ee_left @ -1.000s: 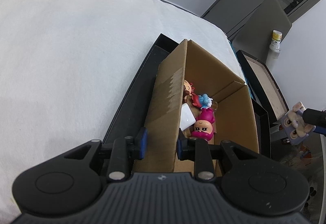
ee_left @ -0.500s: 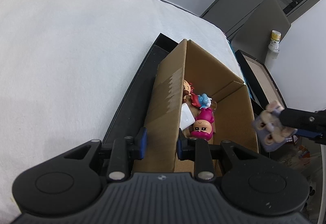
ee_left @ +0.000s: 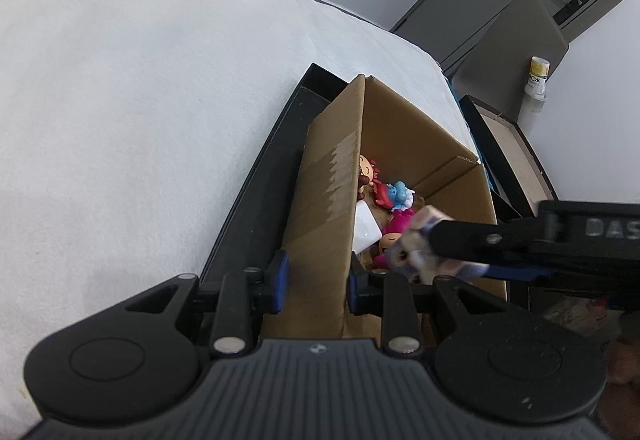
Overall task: Organize rigid objects
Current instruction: 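Lift the white-and-purple cube with the right tool and carry it over the box, then lower the white-and-purple cube into the box and open the right tool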
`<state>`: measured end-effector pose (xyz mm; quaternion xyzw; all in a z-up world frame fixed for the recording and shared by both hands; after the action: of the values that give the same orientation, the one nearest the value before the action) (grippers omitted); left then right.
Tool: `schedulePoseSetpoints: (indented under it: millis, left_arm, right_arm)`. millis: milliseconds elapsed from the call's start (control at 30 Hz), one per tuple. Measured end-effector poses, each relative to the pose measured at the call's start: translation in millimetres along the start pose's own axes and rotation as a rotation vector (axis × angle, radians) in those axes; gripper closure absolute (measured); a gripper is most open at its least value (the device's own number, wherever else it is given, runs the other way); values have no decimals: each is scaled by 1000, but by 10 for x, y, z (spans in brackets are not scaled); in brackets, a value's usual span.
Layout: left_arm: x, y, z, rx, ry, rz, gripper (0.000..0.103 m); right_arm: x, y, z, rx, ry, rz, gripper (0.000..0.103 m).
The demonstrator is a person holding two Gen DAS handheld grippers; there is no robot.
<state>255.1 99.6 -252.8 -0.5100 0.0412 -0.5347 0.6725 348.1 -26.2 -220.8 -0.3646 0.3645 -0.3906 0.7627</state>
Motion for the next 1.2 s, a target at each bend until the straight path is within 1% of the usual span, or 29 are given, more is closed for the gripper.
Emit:
schedulePoseSetpoints:
  millis: [300,500,700,800,1000,1200]
  left_arm:
    - [5,2,1,0,1,-1,76]
    - [3,0,3,3,-5,0,76]
    - [-2,-5,-2,7,-5,6,77]
    - [-17,-24,14,13,-22,-7,77]
    - [-26,-19,15,11,-29,-6,77]
    - [-34,-23,18,8,-34,-10,77]
  right_arm:
    - [-6,252,-59,-32,46,-24,59]
    - [-22,356,-103,-62,87,-7,59]
    - [44,429,-151,-92,170,19,58]
    - [52,442,-166,-89,212,45,57]
    - [16,390,-164,-82,195,52,57]
    - [45,229,-66,-47,159,27,57]
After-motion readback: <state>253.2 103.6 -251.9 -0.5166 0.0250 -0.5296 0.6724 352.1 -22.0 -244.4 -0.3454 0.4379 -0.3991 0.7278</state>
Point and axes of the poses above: each gripper's, at about its wrist camera, not at the fingertips, and y roughly the way its jaws point, x to its right, z to its top, the point moved 8 cm from there along y, roughly the way its jaws point, and after that the axes turned 5 degrees about x, right-handed, at the moved point
